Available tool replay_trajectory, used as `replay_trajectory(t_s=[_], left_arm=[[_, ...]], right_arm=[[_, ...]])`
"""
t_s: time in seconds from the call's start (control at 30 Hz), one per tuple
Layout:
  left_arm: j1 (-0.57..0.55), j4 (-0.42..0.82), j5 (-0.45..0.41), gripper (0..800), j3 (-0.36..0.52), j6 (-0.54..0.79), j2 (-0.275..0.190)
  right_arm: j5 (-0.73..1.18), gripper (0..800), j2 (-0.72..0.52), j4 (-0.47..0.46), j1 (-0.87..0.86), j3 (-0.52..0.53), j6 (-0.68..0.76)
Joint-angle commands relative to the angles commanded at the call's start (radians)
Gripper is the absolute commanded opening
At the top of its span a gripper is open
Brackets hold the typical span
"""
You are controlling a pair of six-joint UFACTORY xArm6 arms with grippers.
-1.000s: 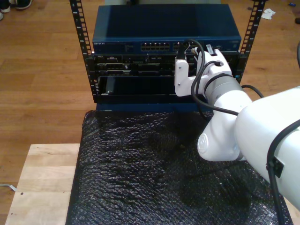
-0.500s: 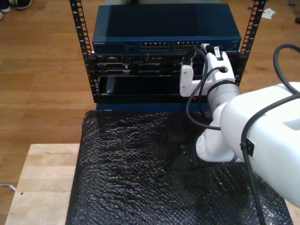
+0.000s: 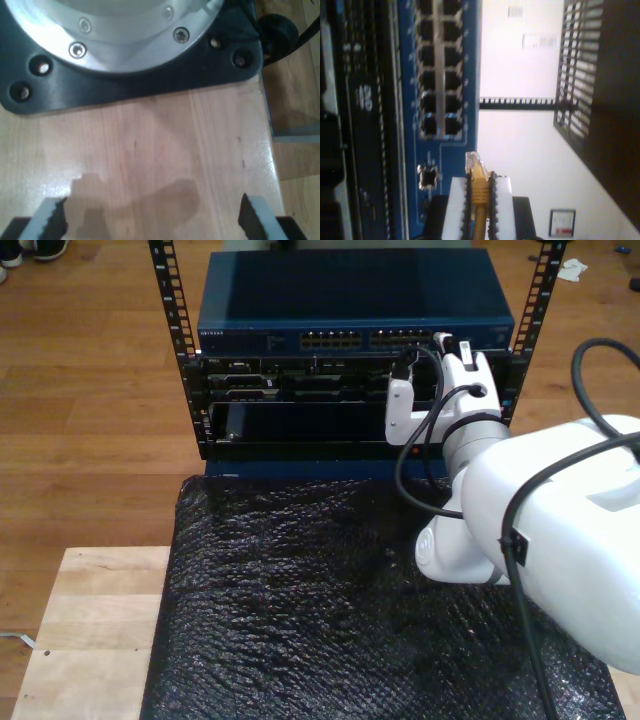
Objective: Grab the cable and plug it in
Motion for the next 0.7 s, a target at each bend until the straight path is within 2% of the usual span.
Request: replay_trajectory(t_s=[0.47,0.7], left_arm=[[0.000,0.000,0.000,800,0.000,0.000,0.000],[0.000,0.000,0.000,800,0.000,0.000,0.000]], right_arm=[[-0.144,0,0.078,0.028,0.015,-0.038,0.005],[-0.147,0,0.092,0.028,0.025,-0.055,0.092]])
